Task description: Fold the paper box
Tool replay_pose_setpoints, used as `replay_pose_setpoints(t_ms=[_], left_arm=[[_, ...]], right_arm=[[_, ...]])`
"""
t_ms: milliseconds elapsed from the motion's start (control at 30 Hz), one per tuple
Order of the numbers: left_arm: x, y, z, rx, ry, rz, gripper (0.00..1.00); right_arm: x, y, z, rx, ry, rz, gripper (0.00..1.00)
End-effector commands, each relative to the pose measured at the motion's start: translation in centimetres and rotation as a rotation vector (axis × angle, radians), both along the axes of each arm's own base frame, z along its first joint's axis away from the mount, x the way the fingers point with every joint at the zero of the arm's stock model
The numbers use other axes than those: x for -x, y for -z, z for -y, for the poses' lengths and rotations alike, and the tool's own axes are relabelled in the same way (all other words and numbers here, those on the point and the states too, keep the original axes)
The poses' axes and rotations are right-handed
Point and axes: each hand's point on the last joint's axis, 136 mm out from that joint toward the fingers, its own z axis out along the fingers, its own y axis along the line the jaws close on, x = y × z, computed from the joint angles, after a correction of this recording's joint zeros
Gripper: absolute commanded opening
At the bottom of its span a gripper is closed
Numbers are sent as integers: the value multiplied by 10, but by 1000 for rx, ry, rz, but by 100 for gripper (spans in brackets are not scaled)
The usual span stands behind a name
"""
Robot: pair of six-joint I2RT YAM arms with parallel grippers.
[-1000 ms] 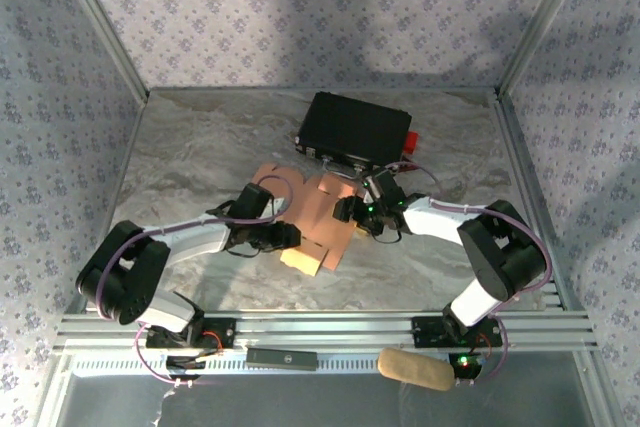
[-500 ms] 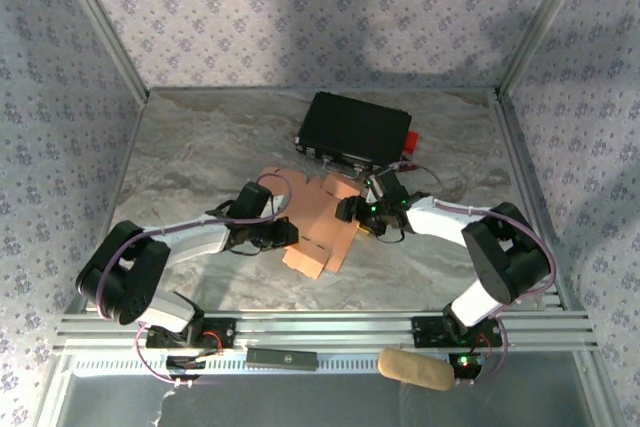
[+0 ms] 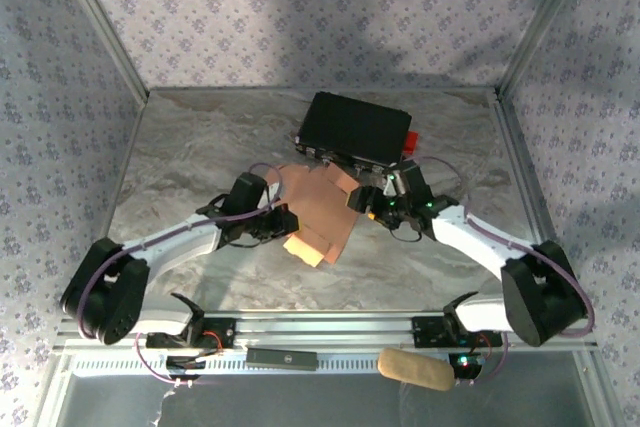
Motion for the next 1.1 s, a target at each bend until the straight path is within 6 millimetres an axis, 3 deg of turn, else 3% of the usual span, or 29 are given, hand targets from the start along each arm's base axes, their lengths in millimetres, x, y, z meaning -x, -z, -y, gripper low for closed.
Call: replay_pose_setpoints(t_ms=[0,200,433,733,1067], left_arm=[[-13,-37,2,68,-60,19,0],[-23,-60,-2,148,-123,16,0],[-28,-82,-5,206,-156,33,0],[-29,-89,-8,223,-163,43,0],[-26,-90,-12,225,-162,41,0]], right_arm=[[11,-1,1,-99,11,-28,79],[10,-10,-9,-279,68,-22,84],[-9,-35,-22,-439,126,-12,90],[-23,3,-53,-532,166,-205,87],[-54,-5,-75,-638,193,-179,75]])
